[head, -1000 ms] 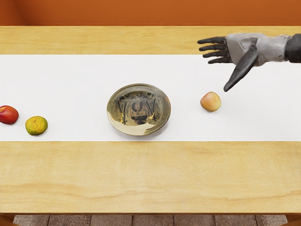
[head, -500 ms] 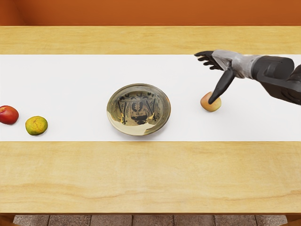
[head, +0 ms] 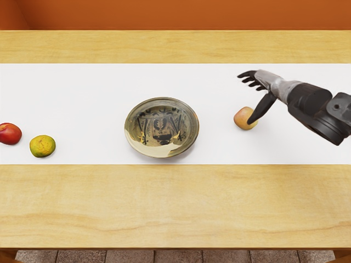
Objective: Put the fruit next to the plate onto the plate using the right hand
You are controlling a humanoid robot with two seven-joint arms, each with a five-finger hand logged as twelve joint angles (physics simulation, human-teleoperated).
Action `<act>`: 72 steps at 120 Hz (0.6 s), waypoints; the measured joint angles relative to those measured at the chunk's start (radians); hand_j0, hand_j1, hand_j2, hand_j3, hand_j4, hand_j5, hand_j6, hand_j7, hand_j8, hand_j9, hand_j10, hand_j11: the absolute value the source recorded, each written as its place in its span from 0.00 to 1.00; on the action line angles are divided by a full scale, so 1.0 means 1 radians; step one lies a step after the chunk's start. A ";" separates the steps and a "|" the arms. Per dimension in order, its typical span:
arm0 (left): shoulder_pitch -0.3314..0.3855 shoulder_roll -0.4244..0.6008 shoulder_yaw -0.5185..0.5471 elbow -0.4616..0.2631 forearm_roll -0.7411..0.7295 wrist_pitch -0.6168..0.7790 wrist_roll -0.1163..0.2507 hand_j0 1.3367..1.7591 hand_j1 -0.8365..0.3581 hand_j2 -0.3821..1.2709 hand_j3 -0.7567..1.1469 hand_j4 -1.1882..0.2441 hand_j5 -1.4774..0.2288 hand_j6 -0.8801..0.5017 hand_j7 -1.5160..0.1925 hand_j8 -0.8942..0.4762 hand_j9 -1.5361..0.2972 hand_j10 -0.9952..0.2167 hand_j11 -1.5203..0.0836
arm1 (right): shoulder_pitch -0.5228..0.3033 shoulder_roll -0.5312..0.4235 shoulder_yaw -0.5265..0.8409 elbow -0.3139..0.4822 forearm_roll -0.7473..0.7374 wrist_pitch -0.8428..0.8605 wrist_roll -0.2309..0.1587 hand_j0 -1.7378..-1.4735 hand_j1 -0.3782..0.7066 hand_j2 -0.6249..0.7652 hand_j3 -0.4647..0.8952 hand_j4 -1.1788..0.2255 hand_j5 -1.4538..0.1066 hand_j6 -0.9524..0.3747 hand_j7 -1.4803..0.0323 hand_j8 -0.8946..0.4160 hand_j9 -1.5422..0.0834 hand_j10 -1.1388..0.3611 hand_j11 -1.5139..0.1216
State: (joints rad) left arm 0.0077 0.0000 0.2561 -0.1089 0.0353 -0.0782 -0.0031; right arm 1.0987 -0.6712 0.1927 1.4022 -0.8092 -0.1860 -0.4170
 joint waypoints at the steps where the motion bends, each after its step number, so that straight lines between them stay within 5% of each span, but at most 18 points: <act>1: 0.000 0.000 0.000 0.000 0.000 0.000 0.000 0.76 0.75 0.26 0.40 0.66 0.68 0.46 0.70 0.47 0.66 0.62 0.75 | -0.002 0.001 -0.001 0.000 -0.003 -0.004 0.000 0.30 0.23 0.43 0.34 0.71 0.78 0.58 0.82 0.54 0.80 0.64 0.78; 72: 0.000 0.000 0.000 0.000 0.000 0.000 0.000 0.76 0.75 0.26 0.40 0.66 0.68 0.46 0.70 0.47 0.66 0.62 0.75 | -0.070 0.071 -0.069 0.008 -0.070 -0.194 0.000 0.30 0.28 0.42 0.34 0.67 0.74 0.54 0.78 0.50 0.76 0.60 0.74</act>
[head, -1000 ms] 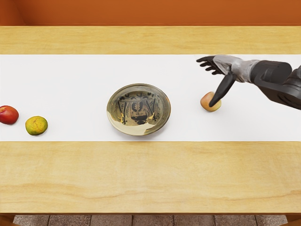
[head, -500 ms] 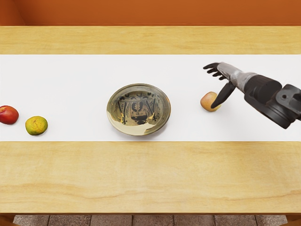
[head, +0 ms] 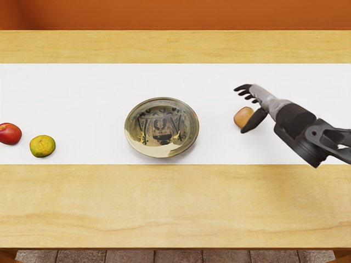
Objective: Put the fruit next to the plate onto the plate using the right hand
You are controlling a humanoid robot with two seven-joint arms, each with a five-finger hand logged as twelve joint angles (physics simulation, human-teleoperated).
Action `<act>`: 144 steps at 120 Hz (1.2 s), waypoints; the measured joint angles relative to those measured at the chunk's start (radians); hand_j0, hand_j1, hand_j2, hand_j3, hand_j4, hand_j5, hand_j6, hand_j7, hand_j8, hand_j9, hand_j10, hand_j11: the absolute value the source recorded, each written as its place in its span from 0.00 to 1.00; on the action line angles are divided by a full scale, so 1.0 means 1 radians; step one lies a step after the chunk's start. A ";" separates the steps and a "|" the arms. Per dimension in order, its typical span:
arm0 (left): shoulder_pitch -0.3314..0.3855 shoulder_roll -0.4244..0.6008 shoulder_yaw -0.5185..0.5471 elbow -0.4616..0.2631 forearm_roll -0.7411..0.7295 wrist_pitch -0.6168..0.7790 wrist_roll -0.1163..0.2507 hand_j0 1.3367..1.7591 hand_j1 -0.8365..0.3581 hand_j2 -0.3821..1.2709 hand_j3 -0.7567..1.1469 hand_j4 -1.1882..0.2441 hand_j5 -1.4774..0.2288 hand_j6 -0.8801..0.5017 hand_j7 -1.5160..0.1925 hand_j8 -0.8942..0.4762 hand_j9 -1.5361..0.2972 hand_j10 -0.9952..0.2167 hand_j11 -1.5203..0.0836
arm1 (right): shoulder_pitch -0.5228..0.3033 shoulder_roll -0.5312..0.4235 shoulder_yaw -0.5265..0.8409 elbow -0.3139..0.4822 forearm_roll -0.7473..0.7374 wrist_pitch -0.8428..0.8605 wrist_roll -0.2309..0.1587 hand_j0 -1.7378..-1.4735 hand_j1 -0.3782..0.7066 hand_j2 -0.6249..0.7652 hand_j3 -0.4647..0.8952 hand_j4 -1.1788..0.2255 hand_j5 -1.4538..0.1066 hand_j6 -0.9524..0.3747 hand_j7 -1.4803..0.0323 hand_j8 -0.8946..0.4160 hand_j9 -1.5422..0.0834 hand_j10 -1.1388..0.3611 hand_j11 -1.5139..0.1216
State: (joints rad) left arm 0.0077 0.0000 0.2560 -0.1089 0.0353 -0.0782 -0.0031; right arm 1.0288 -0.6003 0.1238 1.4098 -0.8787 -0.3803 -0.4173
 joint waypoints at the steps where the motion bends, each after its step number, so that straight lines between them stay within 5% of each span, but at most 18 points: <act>1: 0.000 0.000 0.000 0.000 0.000 0.000 0.000 0.76 0.75 0.26 0.40 0.66 0.68 0.46 0.70 0.47 0.66 0.62 0.75 | 0.000 0.000 -0.001 0.000 0.000 -0.002 0.000 0.30 0.28 0.42 0.34 0.67 0.74 0.54 0.78 0.50 0.76 0.60 0.74; 144: 0.000 0.000 0.000 0.000 0.000 0.000 0.000 0.76 0.75 0.26 0.40 0.66 0.68 0.46 0.70 0.47 0.66 0.62 0.75 | -0.050 0.046 -0.041 -0.031 -0.019 -0.096 0.000 0.30 0.48 0.40 0.34 0.53 0.60 0.40 0.63 0.47 0.62 0.51 0.60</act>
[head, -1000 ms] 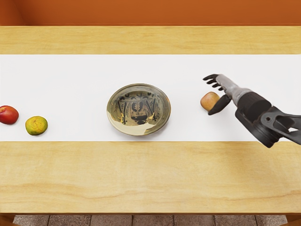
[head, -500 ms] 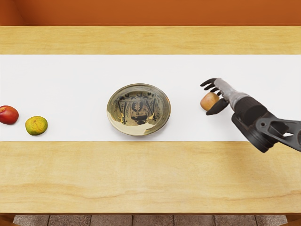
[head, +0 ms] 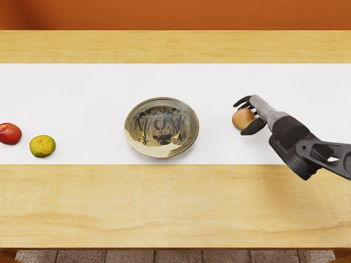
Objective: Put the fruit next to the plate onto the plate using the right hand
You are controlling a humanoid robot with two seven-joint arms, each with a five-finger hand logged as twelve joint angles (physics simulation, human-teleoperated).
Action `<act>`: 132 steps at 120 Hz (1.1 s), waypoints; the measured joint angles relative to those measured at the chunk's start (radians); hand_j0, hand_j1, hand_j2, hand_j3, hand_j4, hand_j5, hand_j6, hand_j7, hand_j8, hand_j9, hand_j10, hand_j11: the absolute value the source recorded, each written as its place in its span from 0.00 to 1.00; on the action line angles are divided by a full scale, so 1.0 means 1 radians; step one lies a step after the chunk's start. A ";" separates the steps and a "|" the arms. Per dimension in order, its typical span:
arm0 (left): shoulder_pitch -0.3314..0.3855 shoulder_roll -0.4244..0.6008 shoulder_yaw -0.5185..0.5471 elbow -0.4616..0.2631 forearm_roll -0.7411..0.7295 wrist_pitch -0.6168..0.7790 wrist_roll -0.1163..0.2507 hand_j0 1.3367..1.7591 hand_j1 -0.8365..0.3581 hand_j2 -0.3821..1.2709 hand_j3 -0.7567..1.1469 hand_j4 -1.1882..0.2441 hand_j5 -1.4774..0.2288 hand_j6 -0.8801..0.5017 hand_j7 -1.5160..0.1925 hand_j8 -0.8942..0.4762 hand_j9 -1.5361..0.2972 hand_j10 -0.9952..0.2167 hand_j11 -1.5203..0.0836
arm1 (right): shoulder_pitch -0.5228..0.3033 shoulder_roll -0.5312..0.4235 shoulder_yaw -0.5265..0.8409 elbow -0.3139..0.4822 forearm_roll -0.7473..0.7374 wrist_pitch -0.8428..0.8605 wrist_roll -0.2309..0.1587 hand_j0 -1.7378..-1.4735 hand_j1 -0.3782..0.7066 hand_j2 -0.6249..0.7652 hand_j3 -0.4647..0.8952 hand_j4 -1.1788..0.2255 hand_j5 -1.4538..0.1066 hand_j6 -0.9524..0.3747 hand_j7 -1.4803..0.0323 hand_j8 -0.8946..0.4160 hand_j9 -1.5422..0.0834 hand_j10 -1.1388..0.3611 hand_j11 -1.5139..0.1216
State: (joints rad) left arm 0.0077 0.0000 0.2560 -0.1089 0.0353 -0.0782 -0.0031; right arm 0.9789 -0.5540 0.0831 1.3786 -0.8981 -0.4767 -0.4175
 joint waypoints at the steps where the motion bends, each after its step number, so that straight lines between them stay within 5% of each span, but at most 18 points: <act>1: 0.000 0.000 0.000 0.000 0.000 0.000 0.000 0.76 0.75 0.26 0.40 0.66 0.68 0.46 0.70 0.47 0.66 0.62 0.75 | 0.000 0.000 -0.001 0.000 0.000 0.000 0.000 0.30 0.48 0.40 0.34 0.53 0.60 0.40 0.62 0.47 0.62 0.50 0.60; 42: 0.000 0.000 0.000 0.000 0.000 0.000 0.000 0.76 0.75 0.26 0.40 0.66 0.68 0.46 0.70 0.47 0.66 0.62 0.75 | 0.002 0.020 -0.008 -0.019 -0.006 0.002 0.001 0.33 0.51 0.40 0.34 0.44 0.51 0.45 0.52 0.50 0.52 0.51 0.49; 74: 0.000 0.000 0.000 0.000 0.000 0.000 0.000 0.76 0.75 0.26 0.40 0.66 0.68 0.46 0.70 0.47 0.66 0.62 0.75 | -0.004 0.032 -0.013 -0.052 -0.007 0.003 0.004 0.35 0.55 0.51 0.34 0.41 0.43 0.43 0.45 0.47 0.45 0.43 0.42; 83: 0.000 0.000 0.000 0.000 0.000 0.000 0.000 0.76 0.75 0.26 0.40 0.66 0.68 0.46 0.70 0.47 0.66 0.62 0.75 | -0.005 0.035 -0.012 -0.054 -0.005 0.002 0.001 0.34 0.58 0.58 0.34 0.42 0.40 0.45 0.42 0.48 0.42 0.43 0.39; 132: 0.000 0.000 0.000 0.000 0.000 0.000 0.000 0.76 0.75 0.26 0.40 0.66 0.68 0.46 0.70 0.47 0.66 0.62 0.75 | 0.029 0.005 0.095 -0.013 0.048 0.078 -0.013 0.34 0.55 0.55 0.34 0.51 0.23 0.51 0.29 0.56 0.26 0.45 0.22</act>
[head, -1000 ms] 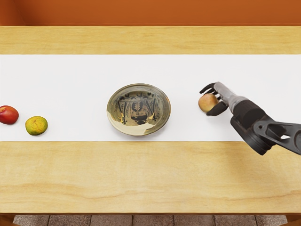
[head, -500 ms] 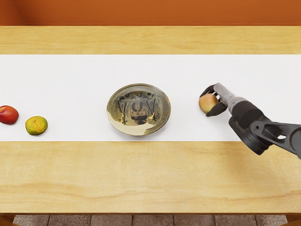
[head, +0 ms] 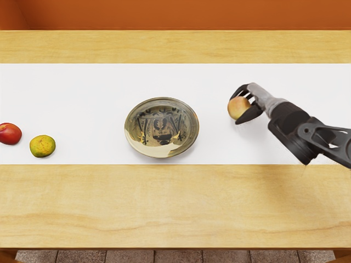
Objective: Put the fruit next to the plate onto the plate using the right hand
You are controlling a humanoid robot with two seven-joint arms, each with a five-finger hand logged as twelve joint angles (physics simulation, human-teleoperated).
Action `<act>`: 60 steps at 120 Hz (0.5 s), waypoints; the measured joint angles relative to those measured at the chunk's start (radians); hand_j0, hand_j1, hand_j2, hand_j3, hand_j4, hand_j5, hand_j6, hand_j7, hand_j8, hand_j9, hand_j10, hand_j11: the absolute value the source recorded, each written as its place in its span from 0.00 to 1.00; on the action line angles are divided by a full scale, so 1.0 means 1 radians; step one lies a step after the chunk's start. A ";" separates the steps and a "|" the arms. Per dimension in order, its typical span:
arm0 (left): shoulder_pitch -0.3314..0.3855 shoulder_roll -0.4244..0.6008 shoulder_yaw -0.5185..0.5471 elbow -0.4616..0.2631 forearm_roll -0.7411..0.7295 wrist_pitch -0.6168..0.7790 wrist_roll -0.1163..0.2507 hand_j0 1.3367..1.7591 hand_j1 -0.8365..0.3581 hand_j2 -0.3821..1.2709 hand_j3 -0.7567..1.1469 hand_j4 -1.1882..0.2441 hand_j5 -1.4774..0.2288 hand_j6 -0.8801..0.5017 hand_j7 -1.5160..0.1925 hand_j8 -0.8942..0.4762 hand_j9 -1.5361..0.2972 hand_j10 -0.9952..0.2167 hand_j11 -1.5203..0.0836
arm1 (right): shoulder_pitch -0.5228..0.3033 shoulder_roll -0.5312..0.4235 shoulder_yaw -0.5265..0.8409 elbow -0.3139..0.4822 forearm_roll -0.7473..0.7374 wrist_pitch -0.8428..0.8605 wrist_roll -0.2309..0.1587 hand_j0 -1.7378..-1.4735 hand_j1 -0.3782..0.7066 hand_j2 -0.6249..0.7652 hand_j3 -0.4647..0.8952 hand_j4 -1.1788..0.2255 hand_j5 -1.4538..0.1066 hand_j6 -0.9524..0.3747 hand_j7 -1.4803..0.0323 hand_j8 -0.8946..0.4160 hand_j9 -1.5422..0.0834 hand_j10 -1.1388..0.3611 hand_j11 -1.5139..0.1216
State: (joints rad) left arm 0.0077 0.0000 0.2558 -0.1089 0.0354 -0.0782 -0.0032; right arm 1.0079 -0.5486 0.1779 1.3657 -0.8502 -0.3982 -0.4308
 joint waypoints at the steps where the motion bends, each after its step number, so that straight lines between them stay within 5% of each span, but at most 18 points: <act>1: 0.000 0.000 0.000 0.000 0.000 0.000 0.000 0.76 0.75 0.26 0.40 0.66 0.68 0.46 0.70 0.47 0.66 0.62 0.75 | 0.001 -0.001 0.006 0.001 0.003 0.008 0.000 0.34 0.55 0.55 0.34 0.51 0.23 0.51 0.29 0.56 0.26 0.45 0.22; 34: 0.000 0.000 0.000 0.000 0.000 0.000 0.000 0.76 0.75 0.26 0.40 0.66 0.68 0.46 0.70 0.47 0.66 0.62 0.75 | 0.012 -0.013 0.219 0.010 0.088 0.319 0.003 0.34 0.55 0.57 0.34 0.51 0.23 0.52 0.27 0.57 0.26 0.46 0.21; 60: 0.000 0.000 0.000 0.000 0.000 0.000 0.000 0.76 0.75 0.26 0.40 0.66 0.68 0.46 0.70 0.47 0.66 0.62 0.75 | 0.073 0.015 0.261 0.052 0.106 0.451 -0.001 0.34 0.54 0.55 0.34 0.51 0.22 0.52 0.27 0.57 0.25 0.45 0.20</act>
State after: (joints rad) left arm 0.0077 0.0000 0.2558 -0.1089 0.0354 -0.0782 -0.0032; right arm 1.0807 -0.5338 0.4385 1.4178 -0.7443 0.0528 -0.4321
